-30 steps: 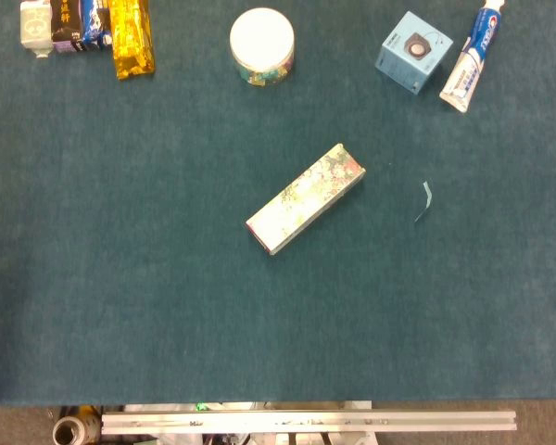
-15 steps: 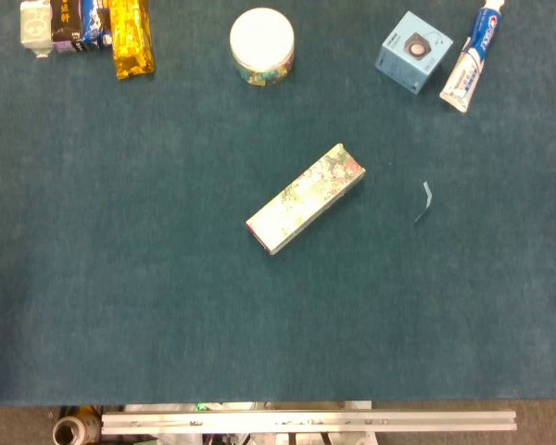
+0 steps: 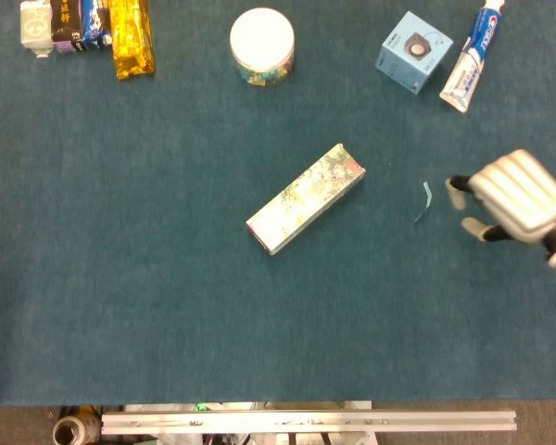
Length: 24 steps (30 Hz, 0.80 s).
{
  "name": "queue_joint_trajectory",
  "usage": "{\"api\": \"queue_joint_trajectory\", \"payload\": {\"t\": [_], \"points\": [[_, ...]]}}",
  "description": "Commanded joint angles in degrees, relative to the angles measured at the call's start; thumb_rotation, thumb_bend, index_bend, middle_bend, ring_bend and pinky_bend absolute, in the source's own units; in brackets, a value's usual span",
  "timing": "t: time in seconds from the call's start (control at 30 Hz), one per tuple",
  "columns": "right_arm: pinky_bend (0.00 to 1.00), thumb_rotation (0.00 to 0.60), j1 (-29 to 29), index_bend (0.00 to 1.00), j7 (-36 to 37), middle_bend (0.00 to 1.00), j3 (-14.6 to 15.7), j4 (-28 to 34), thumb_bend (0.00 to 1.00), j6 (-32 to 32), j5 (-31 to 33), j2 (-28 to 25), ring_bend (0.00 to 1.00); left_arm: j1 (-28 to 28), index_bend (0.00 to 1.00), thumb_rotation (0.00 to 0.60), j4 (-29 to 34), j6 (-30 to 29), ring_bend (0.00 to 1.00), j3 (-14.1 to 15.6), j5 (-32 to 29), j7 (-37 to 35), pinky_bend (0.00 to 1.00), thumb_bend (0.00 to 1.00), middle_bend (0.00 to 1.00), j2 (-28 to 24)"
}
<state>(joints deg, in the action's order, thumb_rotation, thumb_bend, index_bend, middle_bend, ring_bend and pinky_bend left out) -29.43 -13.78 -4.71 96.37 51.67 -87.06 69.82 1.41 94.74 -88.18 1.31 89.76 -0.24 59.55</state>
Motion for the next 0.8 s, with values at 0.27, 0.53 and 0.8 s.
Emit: {"api": "queue_joint_trajectory", "payload": {"t": [0.27,0.53,0.8], "points": [[1.00,0.600,-4.59,0.57,-3.23,1.00,0.75,-8.46,0.22,-4.32,2.11,8.49,1.00,-0.21,0.25,0.600,-0.39,0.38,0.31,0.06,-0.40,-0.28,0.31,0.21,0.31,0.14],[1.00,0.600,-6.23,0.57,-4.50,1.00,1.47,-12.91,0.22,-6.01,4.27,11.65,1.00,0.10,0.25,0.600,-0.59,0.98,0.31,-0.08,-0.39,-0.20,0.31,0.21,0.31,0.54],[1.00,0.600,-6.95,0.57,-6.05,1.00,2.19,-15.34,0.22,-6.38,6.10,13.73,1.00,-0.07,0.25,0.600,-1.05,1.22,0.31,-0.04,-0.80,-0.54,0.31,0.21,0.31,0.53]]}}
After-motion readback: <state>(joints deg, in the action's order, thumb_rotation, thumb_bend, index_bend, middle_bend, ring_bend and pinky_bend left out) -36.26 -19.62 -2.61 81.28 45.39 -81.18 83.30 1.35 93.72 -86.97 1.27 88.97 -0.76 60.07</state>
